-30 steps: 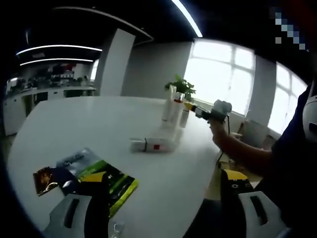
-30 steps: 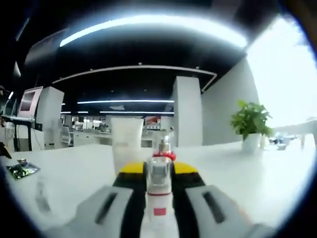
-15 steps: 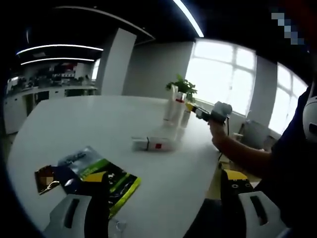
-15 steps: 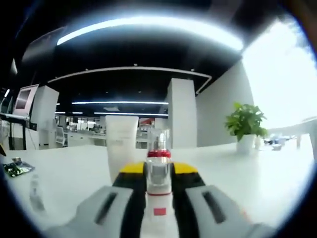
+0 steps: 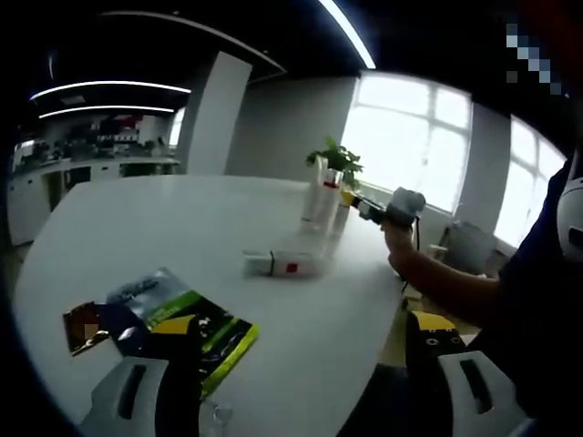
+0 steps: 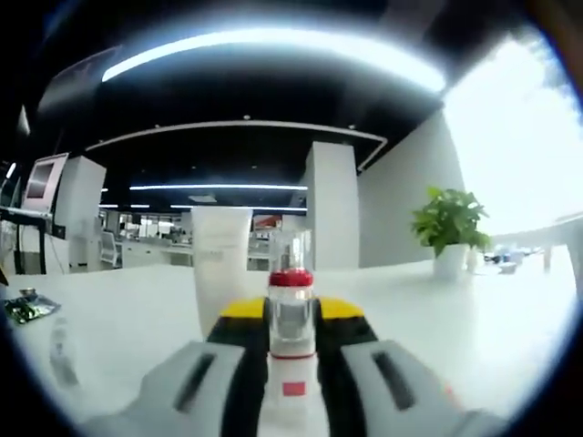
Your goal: Arrange the skincare products in the storage area until every visible bottle or jar stands upright without overlapping.
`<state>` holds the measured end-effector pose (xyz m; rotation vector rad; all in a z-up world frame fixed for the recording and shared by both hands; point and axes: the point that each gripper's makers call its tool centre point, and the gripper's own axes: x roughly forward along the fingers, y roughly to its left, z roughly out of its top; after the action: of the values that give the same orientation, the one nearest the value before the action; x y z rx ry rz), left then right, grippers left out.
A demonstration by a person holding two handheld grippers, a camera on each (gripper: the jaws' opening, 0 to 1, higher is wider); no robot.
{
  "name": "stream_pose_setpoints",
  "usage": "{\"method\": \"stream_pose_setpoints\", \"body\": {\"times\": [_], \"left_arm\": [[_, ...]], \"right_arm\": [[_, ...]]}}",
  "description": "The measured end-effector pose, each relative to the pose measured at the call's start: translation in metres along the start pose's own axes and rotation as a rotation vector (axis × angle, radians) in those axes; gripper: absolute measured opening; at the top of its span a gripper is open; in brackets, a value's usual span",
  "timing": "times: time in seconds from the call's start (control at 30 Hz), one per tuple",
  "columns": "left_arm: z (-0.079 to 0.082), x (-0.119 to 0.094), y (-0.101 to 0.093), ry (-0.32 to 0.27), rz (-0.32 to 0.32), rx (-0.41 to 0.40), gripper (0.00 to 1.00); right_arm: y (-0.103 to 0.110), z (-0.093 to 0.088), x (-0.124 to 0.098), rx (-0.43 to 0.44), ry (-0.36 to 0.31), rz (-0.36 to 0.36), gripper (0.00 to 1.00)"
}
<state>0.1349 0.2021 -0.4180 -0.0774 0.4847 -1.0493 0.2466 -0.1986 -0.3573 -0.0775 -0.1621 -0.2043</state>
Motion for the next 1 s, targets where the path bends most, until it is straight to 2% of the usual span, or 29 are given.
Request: {"method": "stream_pose_setpoints", "body": {"times": [0.4, 0.57, 1.0], "left_arm": [[-0.0017, 0.0012, 0.0006, 0.003, -0.003, -0.003, 0.94], [-0.0015, 0.0003, 0.001, -0.001, -0.001, -0.006, 0.94], [-0.0017, 0.0018, -0.0003, -0.001, -0.008, -0.004, 0.94]], "right_arm": [[0.0014, 0.0, 0.0008, -0.017, -0.005, 0.001, 0.18], [0.0011, 0.0004, 0.0006, -0.059, -0.001, -0.003, 0.18], [-0.0003, -0.0007, -0.0014, -0.051, 0.003, 0.0, 0.19]]}}
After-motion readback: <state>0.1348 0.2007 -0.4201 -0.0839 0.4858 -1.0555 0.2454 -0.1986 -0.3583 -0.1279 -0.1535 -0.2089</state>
